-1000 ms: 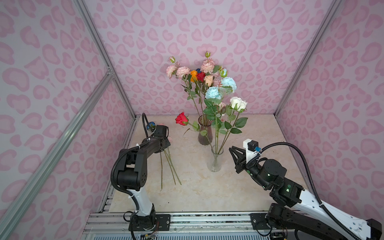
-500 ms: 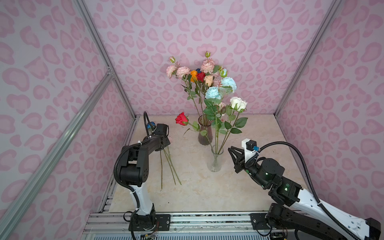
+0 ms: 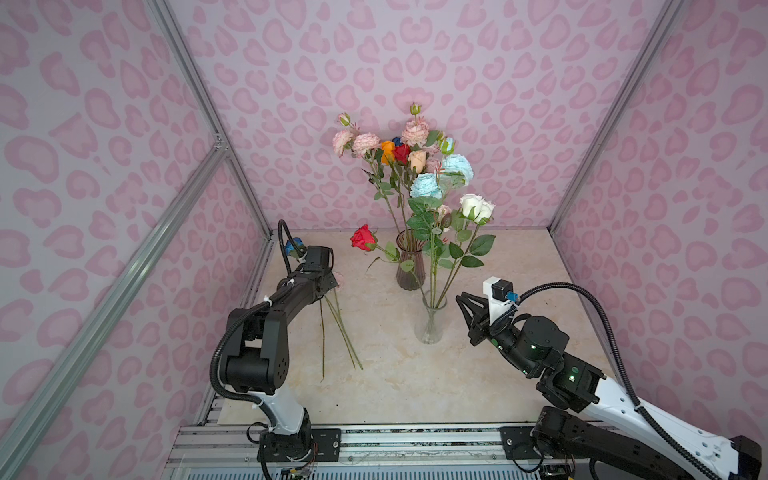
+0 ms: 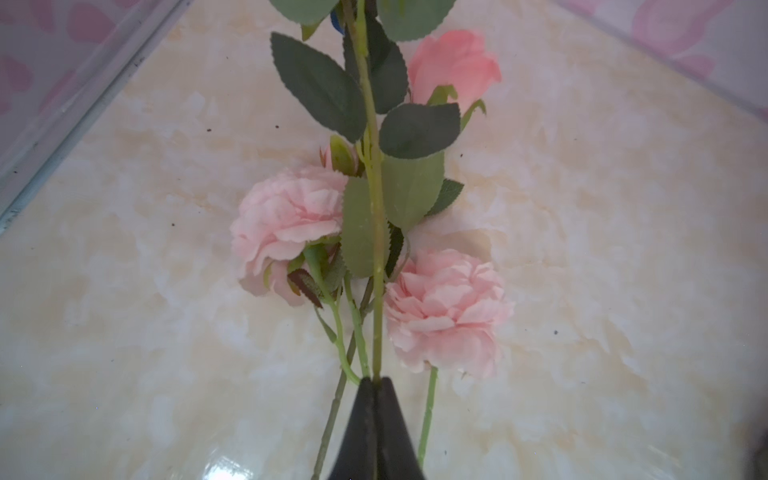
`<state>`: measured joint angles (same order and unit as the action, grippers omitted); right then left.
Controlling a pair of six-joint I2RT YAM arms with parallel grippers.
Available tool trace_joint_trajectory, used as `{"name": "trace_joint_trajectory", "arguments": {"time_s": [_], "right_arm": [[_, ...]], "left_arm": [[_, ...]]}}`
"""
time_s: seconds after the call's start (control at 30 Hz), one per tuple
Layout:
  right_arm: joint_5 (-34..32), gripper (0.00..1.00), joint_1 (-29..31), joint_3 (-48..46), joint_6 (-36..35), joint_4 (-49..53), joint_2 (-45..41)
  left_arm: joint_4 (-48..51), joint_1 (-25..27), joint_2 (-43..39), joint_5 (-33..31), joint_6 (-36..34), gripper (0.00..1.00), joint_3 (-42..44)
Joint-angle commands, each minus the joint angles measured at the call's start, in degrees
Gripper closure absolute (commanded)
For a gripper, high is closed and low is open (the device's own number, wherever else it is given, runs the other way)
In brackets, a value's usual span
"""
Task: Arrange the flowers into the vase
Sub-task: 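Grasp the blue rose stem in the pile with the left gripper and lift, then grasp the blue rose stem with the right gripper beside the left gripper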
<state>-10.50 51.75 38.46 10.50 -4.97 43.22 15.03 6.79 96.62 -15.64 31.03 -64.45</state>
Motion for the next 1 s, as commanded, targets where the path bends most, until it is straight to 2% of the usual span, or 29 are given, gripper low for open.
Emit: {"name": "trace_joint_trajectory", "arguments": {"time_s": [0.0,0.27,0.5,0.63,0.77,0.97], "right_arm": [[0.56,0.82,0.02,0.43,0.11,-2.14,-0.04],[2.35,0.82,0.07,2.83,0.66,-1.12,0.99],[6.17,0.80,0.11,7.22,1.97,1.34,1.84],[6.97,0.80,1.02,9.39,2.39,1.53,2.47],[7.35,0.80,3.03,12.54,2.17,1.52,4.48],[9.57,0.75,8.33,20.28,-1.41,3.14,11.17]], "left_arm": [[-0.94,0.61,-4.14,-0.84,-0.18,0.97,1.18],[-0.73,3.70,-18.17,0.93,-1.29,0.97,2.65],[-6.39,6.76,-38.40,3.18,-4.41,0.97,7.62],[-11.55,7.80,-48.67,10.81,-9.27,0.97,10.92],[-16.48,8.09,-57.11,22.69,-11.77,0.97,13.24],[-19.80,8.33,-61.33,36.07,-10.87,0.97,10.49]]}}
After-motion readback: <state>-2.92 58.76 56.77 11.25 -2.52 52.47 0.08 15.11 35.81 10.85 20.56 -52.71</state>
